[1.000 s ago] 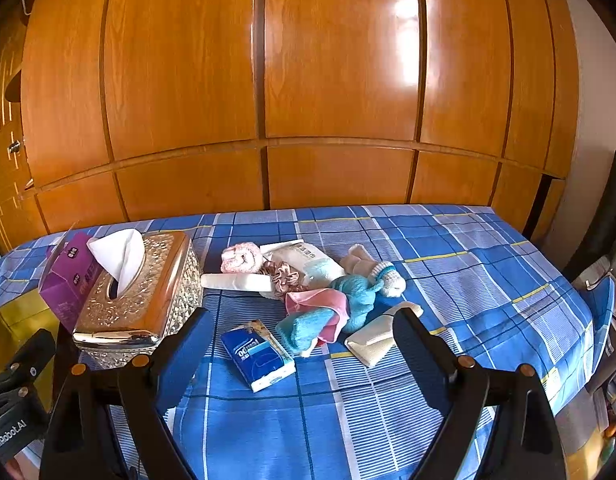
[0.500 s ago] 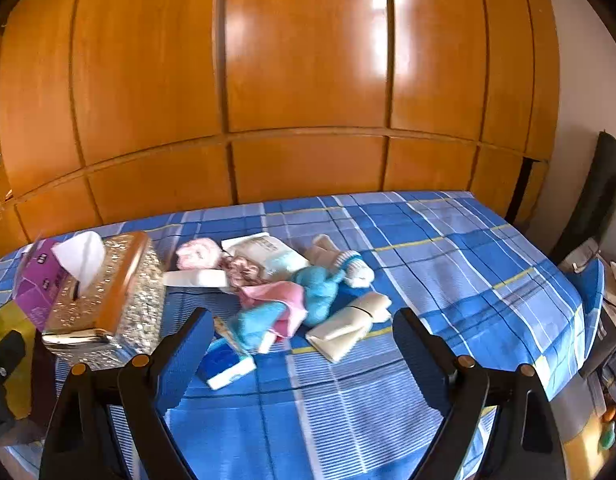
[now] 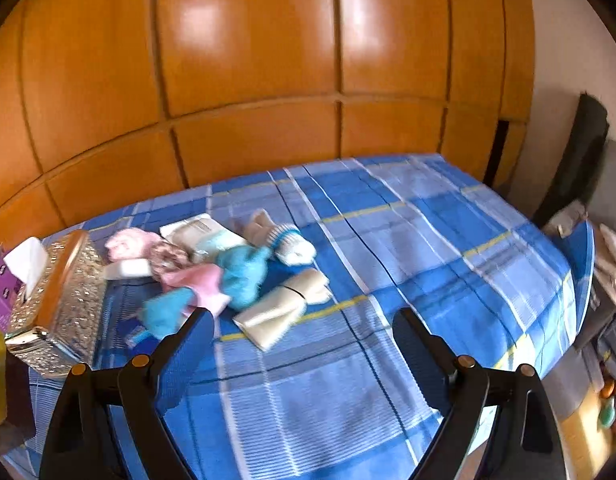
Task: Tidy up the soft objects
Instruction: 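Reach the left gripper to the blue teddy bear and grasp it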
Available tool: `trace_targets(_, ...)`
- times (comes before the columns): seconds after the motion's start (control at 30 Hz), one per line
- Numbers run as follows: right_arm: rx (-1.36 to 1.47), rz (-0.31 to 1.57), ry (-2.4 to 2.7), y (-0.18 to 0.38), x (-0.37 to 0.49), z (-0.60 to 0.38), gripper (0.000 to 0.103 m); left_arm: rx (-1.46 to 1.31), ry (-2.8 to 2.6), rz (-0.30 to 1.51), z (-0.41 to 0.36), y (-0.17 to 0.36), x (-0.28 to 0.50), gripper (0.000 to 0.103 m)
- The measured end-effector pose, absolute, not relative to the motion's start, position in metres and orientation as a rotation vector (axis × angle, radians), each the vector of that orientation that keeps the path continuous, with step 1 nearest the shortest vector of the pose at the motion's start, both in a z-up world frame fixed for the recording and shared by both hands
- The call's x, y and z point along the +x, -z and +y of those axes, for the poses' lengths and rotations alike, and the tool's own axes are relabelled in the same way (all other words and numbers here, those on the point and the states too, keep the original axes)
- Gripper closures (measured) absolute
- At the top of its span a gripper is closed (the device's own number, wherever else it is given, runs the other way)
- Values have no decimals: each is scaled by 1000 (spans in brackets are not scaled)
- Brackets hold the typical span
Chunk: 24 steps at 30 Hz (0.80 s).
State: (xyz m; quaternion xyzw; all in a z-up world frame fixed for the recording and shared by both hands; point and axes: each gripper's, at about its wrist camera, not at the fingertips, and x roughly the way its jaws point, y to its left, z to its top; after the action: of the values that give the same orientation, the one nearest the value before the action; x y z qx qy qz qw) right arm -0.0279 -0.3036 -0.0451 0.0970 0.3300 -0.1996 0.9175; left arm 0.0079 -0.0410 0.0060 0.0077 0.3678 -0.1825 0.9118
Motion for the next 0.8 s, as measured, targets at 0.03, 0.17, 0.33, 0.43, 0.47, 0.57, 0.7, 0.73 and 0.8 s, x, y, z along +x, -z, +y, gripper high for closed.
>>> trace_targets(0.03, 199, 689, 421, 48, -29, -308, 11, 14, 420, 771, -48, -6, 9, 0)
trace_targets(0.17, 237, 736, 458, 63, -33, -327, 11, 5, 503, 895, -76, 8, 24, 3)
trace_targets(0.33, 246, 737, 467, 65, -35, -338, 11, 88, 539, 948, -123, 13, 38, 12)
trace_targets(0.43, 264, 738, 480, 67, -35, -345, 10, 130, 557, 922, -148, 9, 48, 12)
trace_targets(0.47, 274, 743, 483, 68, -35, -348, 10, 156, 555, 910, -156, 9, 52, 13)
trace_targets(0.57, 294, 758, 486, 72, -35, -354, 10, 218, 552, 916, -178, 21, 74, 13)
trace_targets(0.7, 311, 779, 480, 78, -34, -359, 10, 265, 550, 889, -202, 24, 93, 23)
trace_targets(0.73, 314, 781, 481, 80, -34, -360, 10, 291, 570, 874, -210, 22, 97, 23)
trace_targets(0.8, 328, 789, 479, 82, -33, -363, 10, 387, 621, 859, -230, 23, 104, 23)
